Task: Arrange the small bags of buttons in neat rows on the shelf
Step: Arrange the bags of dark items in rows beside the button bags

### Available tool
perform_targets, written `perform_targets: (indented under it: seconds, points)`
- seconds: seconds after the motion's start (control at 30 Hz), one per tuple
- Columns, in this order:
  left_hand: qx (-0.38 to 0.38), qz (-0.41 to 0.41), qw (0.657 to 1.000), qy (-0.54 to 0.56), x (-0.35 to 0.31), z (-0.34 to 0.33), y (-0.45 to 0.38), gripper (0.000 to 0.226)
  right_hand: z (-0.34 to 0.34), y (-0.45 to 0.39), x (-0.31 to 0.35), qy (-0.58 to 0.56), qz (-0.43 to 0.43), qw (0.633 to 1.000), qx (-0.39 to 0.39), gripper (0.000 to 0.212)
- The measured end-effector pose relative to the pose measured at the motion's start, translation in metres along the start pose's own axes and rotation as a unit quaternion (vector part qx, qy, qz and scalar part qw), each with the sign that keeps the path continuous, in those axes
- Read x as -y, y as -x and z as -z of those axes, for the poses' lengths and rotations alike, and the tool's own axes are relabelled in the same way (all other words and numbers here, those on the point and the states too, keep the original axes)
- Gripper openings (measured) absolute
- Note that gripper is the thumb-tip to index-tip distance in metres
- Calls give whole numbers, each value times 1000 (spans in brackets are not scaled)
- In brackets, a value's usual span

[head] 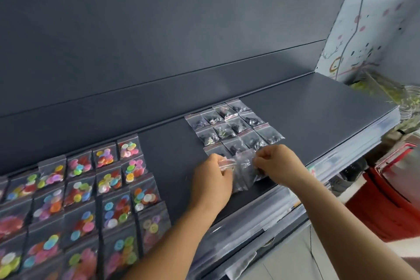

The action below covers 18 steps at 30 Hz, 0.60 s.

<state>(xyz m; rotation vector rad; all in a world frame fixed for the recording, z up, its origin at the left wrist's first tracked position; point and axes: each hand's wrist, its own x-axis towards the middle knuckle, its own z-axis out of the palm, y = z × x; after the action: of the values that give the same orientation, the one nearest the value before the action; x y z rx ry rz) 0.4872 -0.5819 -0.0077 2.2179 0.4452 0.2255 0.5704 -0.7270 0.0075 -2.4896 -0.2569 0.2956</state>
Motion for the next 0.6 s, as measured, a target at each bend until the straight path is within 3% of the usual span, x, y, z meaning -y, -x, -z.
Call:
perform_targets:
  seconds: [0.07, 0.2, 0.33, 0.6]
  points:
    - [-45, -21, 995, -91, -7, -5, 5, 22, 2, -6, -5, 43, 22, 999, 5, 12]
    - [-106, -88, 974, -179, -8, -9, 15, 33, 5, -7, -12, 48, 133, 990, -28, 27]
    - [-53, -114, 978, -167, -8, -14, 26, 32, 5, -4, -20, 77, 276, 957, 53, 19]
    - [-40, -84, 982, -167, -15, -26, 34, 27, 6, -9, -28, 101, 348, 931, 49, 8]
